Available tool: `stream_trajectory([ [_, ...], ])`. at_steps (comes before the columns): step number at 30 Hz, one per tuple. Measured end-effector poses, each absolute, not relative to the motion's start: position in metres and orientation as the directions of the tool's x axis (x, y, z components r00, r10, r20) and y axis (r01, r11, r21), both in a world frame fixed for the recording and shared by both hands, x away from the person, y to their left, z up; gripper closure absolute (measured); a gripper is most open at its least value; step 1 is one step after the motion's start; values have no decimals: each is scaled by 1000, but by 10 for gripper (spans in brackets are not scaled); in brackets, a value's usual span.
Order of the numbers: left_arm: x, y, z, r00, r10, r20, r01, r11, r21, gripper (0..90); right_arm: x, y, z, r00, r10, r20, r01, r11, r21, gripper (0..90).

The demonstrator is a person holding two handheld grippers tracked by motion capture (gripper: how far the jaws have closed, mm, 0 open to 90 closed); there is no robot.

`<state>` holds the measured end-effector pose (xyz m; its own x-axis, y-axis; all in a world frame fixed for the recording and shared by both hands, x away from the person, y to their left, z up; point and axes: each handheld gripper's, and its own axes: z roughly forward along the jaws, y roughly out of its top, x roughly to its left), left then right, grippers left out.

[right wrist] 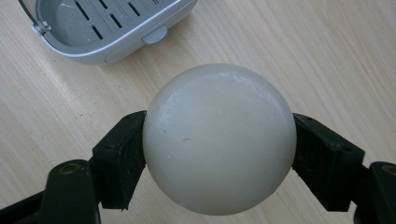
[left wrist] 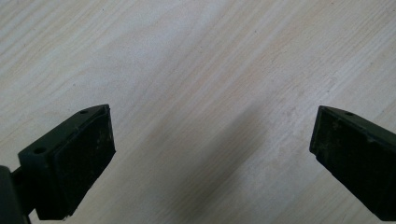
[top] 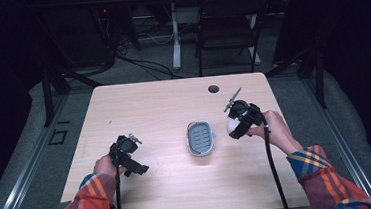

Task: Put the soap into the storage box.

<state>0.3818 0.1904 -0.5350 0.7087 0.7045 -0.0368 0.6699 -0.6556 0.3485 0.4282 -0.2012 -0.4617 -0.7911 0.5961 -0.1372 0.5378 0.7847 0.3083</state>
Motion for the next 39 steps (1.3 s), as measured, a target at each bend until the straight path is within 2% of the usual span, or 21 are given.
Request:
stream_trajectory([
  [13,382,191,-534,719,693,-51,660,-658,361,0,435,-184,-453,-811,564,-156,514,814,273,235],
  [39,381,188,-533,731,681,-45,647,-671,363,0,442,-156,-437,-832,523,-186,468,841,269,235],
])
